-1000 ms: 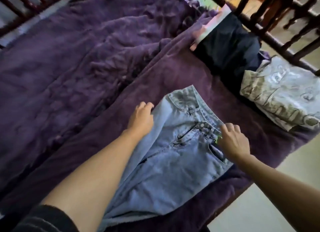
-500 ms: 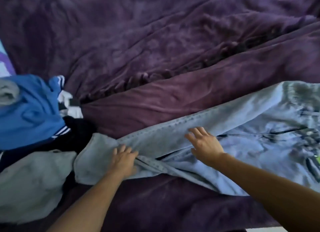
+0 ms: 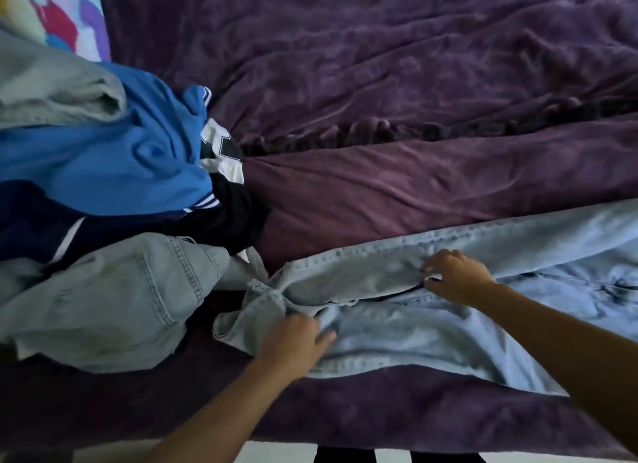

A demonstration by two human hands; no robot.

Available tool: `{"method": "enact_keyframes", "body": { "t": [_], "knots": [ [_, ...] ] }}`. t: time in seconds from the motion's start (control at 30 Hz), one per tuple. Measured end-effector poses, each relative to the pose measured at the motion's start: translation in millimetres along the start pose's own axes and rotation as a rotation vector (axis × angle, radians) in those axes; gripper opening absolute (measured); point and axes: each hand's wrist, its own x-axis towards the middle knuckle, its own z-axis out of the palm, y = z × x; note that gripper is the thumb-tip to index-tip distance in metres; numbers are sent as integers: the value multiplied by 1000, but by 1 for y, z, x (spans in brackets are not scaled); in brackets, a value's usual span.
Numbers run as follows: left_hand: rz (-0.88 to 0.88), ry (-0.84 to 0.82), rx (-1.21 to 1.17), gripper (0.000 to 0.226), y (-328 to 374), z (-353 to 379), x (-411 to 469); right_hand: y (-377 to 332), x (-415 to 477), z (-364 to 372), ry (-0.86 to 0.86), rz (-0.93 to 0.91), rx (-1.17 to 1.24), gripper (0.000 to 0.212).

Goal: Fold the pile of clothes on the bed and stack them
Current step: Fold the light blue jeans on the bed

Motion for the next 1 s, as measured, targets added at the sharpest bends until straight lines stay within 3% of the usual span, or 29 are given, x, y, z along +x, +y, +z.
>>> {"method": "enact_keyframes", "body": {
  "t": [0.07, 0.1, 0.17, 0.2, 0.27, 0.37, 0.5, 0.6, 0.7, 0.77, 0.87, 1.0],
  "knots": [
    [34, 350, 13, 32, -9, -20, 29, -3, 7, 0, 27, 5, 144, 37],
    [29, 431, 21, 35, -14, -27, 44, -5, 12, -2, 157, -2, 216, 37],
    [-59, 329, 79, 51, -24, -36, 71, -5, 26, -5, 365, -20, 187, 40],
    [-107, 235, 95, 49, -28, -36, 81, -5, 32, -8, 367, -8, 133, 44],
    [-151, 178, 5, 19, -32, -35, 91, -1, 38, -12, 233, 62, 46, 40],
    [-88, 336, -277, 24, -47, -57, 89, 6, 37, -19, 246, 116, 110, 19],
    [141, 636, -266, 32, -63, -119, 92, -5, 42, -65, 595, 4, 281, 15],
    [74, 732, -282, 43, -63, -160, 118, -12, 64, -105, 740, 4, 322, 19],
    [-120, 812, -123, 36, -63, -179, 147, -16, 81, -118, 784, 28, 277, 27],
    [-287, 779, -149, 38, -68, -179, 160, -16, 77, -109, 769, 40, 256, 36],
    [-510, 610, -270, 65, -81, -163, 166, -13, 56, -73, 763, -69, 168, 39],
    [-616, 453, -394, 80, -90, -128, 161, -19, 38, -18, 660, -272, 84, 36]
  ]
}}
